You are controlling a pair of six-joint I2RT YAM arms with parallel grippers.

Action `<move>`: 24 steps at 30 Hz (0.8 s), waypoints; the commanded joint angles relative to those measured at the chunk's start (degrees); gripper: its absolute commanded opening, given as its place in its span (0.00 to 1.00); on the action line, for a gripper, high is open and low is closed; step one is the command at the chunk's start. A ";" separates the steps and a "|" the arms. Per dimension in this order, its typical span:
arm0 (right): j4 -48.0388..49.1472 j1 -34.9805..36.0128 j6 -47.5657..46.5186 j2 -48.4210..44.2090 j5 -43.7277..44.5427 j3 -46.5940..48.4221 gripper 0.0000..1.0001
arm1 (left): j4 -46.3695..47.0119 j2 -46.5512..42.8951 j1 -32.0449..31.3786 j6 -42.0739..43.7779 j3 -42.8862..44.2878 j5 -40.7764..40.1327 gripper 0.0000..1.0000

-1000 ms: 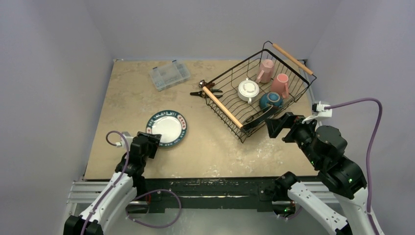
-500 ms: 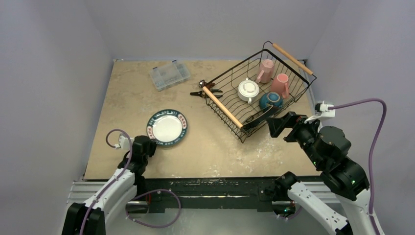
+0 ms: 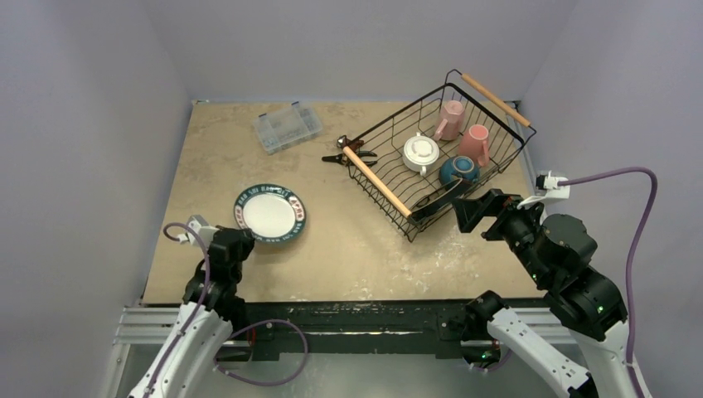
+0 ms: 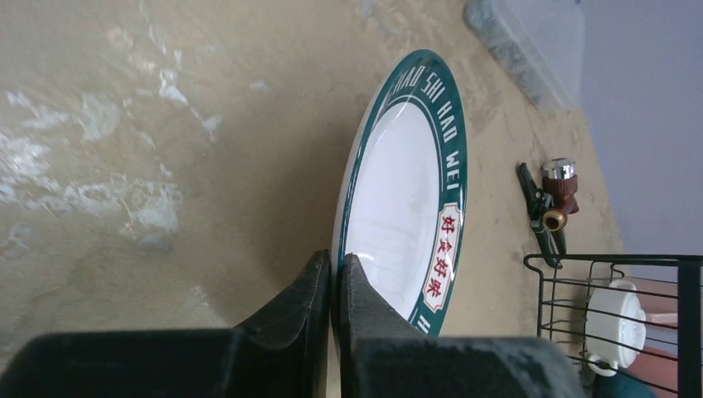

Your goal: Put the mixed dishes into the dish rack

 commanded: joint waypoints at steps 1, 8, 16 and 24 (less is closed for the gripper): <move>0.72 0.15 0.01 0.37 -0.17 1.39 0.99 | -5.79 -5.54 0.39 14.97 11.24 -6.78 0.00; 1.40 0.12 0.09 0.57 -0.23 1.25 0.99 | -4.07 -6.86 0.38 37.10 23.16 -3.81 0.00; 1.55 0.14 -0.12 0.76 0.07 1.62 0.99 | 5.73 1.89 0.31 53.86 36.92 21.08 0.00; 1.87 0.10 0.71 1.33 -0.36 1.93 0.99 | 2.83 19.54 -17.05 65.94 55.20 12.57 0.00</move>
